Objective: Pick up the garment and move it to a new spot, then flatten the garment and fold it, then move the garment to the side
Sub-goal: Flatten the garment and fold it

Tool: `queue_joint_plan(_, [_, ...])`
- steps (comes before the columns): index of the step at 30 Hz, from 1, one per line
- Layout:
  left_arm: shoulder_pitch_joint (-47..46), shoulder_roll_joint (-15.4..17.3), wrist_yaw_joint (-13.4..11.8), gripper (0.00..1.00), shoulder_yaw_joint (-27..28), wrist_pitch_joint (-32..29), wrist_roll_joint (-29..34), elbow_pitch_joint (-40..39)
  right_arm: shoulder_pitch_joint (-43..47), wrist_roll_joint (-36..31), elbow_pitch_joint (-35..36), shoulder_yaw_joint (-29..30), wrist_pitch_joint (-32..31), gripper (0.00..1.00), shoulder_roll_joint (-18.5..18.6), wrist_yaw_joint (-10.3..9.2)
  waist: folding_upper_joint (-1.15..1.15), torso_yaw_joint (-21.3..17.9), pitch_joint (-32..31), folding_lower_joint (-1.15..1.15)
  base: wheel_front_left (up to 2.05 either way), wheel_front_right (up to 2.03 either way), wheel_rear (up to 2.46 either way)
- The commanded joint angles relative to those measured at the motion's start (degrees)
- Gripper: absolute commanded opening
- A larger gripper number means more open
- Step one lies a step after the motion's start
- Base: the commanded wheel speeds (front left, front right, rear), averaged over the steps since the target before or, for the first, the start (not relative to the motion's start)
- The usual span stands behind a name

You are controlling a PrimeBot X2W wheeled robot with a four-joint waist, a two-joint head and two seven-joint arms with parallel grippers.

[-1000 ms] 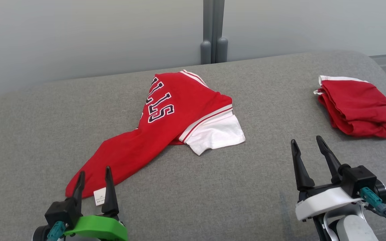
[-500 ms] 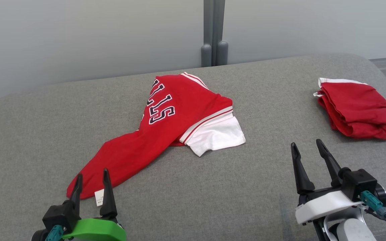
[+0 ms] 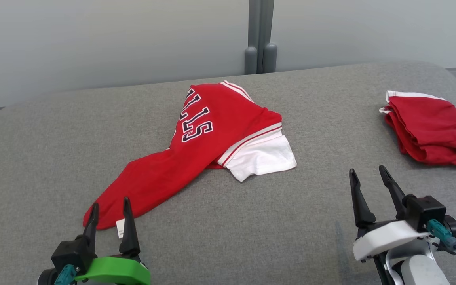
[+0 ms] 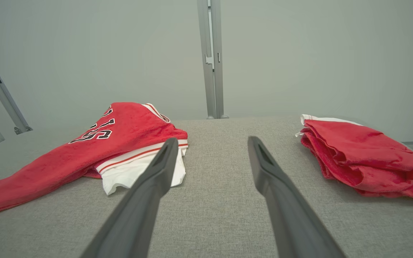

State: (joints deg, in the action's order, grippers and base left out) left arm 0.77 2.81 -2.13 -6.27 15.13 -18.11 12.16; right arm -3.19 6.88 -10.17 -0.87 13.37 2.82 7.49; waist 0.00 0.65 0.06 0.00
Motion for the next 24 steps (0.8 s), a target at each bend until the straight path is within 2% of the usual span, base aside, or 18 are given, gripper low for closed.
queue_joint_plan(1, [-0.79, 0.16, -0.22, 1.00, -0.13, -0.01, 0.14, -0.28, -1.40, -0.09, -0.46, 0.14, -0.48, 1.00, 0.16, 0.00, 0.00, 0.78, 0.95, 0.00, 0.00, 0.00, 0.00])
queue_joint_plan(8, [-3.12, 0.17, -0.66, 1.00, -1.08, -0.01, -0.03, -1.72, -9.23, -0.12, -8.08, 0.45, -4.28, 1.00, 0.17, 0.00, 0.00, 4.34, 5.03, 0.00, 0.00, 0.00, 0.00])
queue_joint_plan(17, [-5.94, 0.16, -1.53, 1.00, -2.40, -0.01, -0.67, -2.61, -21.60, -1.40, -24.31, 2.71, -8.31, 1.00, 0.19, 0.00, 0.00, 9.87, 9.67, 0.00, 0.00, 0.00, 0.00])
queue_joint_plan(24, [-6.60, 0.15, -2.14, 1.00, -3.00, -0.01, -1.43, -2.90, -28.01, -3.61, -35.28, 6.03, -10.79, 1.00, 0.19, 0.00, 0.00, 12.34, 10.99, 0.00, 0.00, 0.00, 0.00])
